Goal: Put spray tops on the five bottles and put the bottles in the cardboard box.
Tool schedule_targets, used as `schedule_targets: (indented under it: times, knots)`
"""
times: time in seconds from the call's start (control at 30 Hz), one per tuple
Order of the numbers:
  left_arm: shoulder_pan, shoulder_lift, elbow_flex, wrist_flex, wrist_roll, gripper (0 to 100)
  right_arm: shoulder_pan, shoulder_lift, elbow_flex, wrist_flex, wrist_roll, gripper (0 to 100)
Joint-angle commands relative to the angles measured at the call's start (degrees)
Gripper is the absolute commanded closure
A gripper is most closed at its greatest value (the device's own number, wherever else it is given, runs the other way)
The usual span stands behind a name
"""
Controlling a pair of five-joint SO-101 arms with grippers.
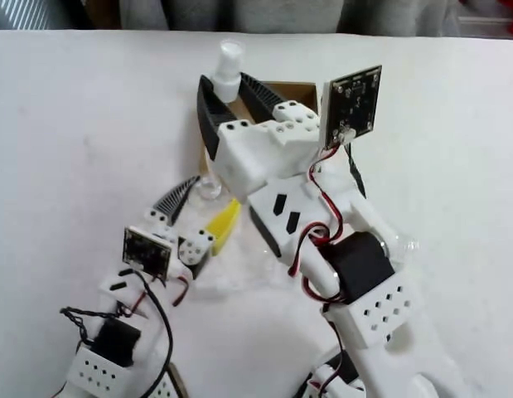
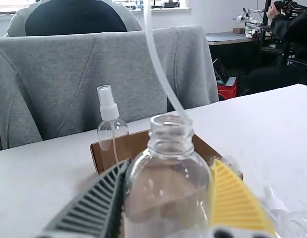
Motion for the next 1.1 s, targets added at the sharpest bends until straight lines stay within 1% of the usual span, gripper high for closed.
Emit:
schedule_targets:
  times: [0.0,0.13,0.77,1.07]
  knots:
    - [0.1,-1.3,-0.3,-1.0,0.5,83,-0.2,-0.3,-1.0,-3.8,0.0,91.2]
    - [0.1,-1.3,-0.3,-1.0,0.5,83,-0.2,-0.3,-1.0,-5.4,0.1,91.2]
    - [0.1,-1.3,-0.3,-1.0,0.4,83,2.2,-1.5,3.6,-4.4,-0.4,91.2]
    - [0.1,-1.3,-0.3,-1.0,0.5,83,1.8,-10.2,16.0,-4.8,-0.4,91.2]
